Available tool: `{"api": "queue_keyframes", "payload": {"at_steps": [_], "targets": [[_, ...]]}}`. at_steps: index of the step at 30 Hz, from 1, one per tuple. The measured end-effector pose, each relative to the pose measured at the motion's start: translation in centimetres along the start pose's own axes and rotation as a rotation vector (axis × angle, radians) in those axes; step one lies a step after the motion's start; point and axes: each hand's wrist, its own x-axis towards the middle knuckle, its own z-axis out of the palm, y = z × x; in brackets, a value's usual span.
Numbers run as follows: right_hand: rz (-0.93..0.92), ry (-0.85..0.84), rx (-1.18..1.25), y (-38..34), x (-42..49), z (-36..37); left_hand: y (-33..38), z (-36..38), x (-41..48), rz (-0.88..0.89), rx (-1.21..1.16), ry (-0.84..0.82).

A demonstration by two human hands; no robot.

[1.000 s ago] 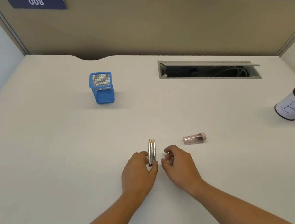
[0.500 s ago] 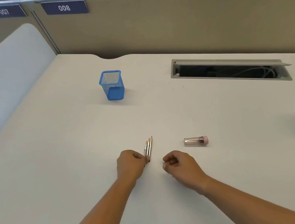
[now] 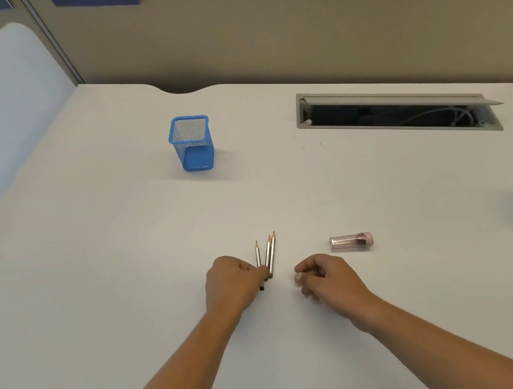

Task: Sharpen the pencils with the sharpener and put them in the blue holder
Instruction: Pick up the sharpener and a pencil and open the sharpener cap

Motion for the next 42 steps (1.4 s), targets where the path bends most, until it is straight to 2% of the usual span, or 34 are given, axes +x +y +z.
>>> {"api": "queue_keyframes", "payload": {"at_steps": [4, 9, 13, 17, 22, 26, 28, 32, 36, 39, 42], "targets": [[-0.002, 0.014, 0.031, -0.8, -0.3, 0.1, 0.6, -0.1, -1.1, 0.124, 0.023, 0.029], [-0.039, -0.021, 0.164, -2.4, -1.4, -0.4, 2.8, 2.0, -2.9, 0.306, 0.042, -0.058], [-0.057, 0.081, 0.236, -2.3, -2.3, -2.7, 4.6, 3.9, -3.4, 0.447, 0.080, -0.138], [-0.065, 0.237, 0.346, -1.7, -3.1, -6.0, 6.5, 5.6, -3.0, 0.601, 0.248, -0.223], [-0.029, 0.414, 0.363, 0.1, -3.8, -10.0, 9.2, 9.2, -1.4, 0.876, 0.415, -0.123], [0.008, 0.403, 0.331, 1.6, -4.4, -11.8, 9.9, 12.1, 0.4, 0.967, 0.690, -0.113], [0.012, 0.396, 0.315, 2.0, -4.5, -12.2, 9.5, 12.6, 0.9, 0.979, 0.747, -0.135], [0.045, 0.390, 0.329, 2.1, -4.7, -12.3, 8.8, 11.9, 0.5, 0.937, 0.605, -0.148], [0.091, 0.330, 0.387, 1.1, -5.9, -12.1, 8.1, 9.1, -0.8, 0.725, 0.192, -0.341], [0.013, 0.273, 0.288, -0.6, -7.0, -12.1, 8.0, 6.6, -2.3, 0.638, -0.069, -0.427], [-0.109, 0.243, 0.169, -2.3, -7.8, -12.2, 8.2, 4.7, -3.7, 0.625, -0.159, -0.395]]}}
